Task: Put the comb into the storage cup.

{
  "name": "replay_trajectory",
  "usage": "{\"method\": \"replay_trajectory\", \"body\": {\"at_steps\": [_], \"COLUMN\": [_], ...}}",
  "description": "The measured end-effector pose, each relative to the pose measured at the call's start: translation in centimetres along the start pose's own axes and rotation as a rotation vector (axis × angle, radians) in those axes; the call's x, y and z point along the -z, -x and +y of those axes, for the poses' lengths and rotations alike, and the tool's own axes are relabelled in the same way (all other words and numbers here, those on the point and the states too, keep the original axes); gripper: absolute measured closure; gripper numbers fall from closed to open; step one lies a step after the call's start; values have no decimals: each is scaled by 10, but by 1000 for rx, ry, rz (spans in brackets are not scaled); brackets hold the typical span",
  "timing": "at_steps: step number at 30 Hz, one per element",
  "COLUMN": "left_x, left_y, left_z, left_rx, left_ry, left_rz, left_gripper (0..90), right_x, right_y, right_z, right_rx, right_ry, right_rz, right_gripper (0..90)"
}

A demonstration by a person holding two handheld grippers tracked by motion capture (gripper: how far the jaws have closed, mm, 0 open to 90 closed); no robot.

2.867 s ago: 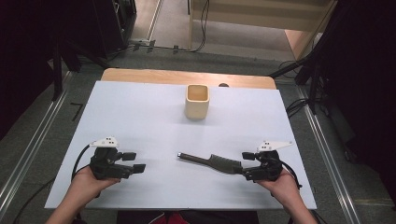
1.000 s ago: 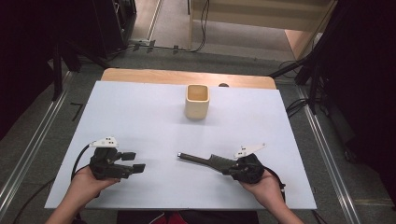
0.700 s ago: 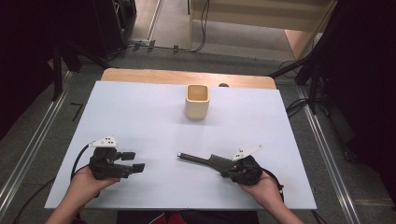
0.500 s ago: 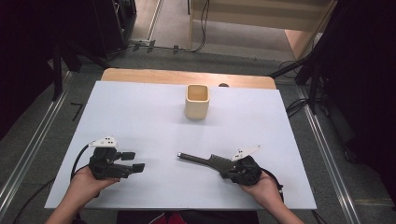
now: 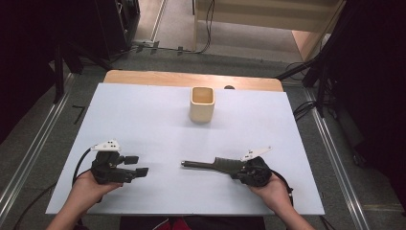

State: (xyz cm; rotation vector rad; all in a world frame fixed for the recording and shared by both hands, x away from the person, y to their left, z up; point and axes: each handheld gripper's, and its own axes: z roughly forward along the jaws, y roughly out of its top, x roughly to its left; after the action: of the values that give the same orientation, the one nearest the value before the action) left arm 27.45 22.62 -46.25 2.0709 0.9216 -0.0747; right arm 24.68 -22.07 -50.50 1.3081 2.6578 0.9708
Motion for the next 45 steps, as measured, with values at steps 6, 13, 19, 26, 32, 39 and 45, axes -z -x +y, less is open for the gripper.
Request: {"method": "replay_trajectory", "body": {"at_steps": [6, 13, 19, 26, 32, 39, 45], "left_x": [0, 0, 0, 0, 1, 1, 1], "left_y": [0, 0, 0, 0, 0, 0, 0], "left_z": [0, 0, 0, 0, 0, 0, 0], "left_rx": [0, 1, 1, 1, 1, 3, 2], "left_ry": [0, 2, 3, 3, 4, 6, 4], "left_rz": [-1, 0, 0, 0, 1, 1, 3], "left_gripper": [291, 291, 291, 292, 292, 292, 292], "right_x": [-1, 0, -1, -2, -5, -11, -16], "right_y": [6, 12, 19, 26, 31, 36, 38], "right_z": [2, 4, 8, 12, 19, 30, 39], "right_rx": [-15, -39, -66, -83, -101, -122, -125], "right_ry": [3, 11, 20, 24, 34, 41, 44], "right_rz": [-6, -11, -25, -42, -52, -60, -72], "right_gripper": [877, 877, 876, 876, 876, 876, 876]}}
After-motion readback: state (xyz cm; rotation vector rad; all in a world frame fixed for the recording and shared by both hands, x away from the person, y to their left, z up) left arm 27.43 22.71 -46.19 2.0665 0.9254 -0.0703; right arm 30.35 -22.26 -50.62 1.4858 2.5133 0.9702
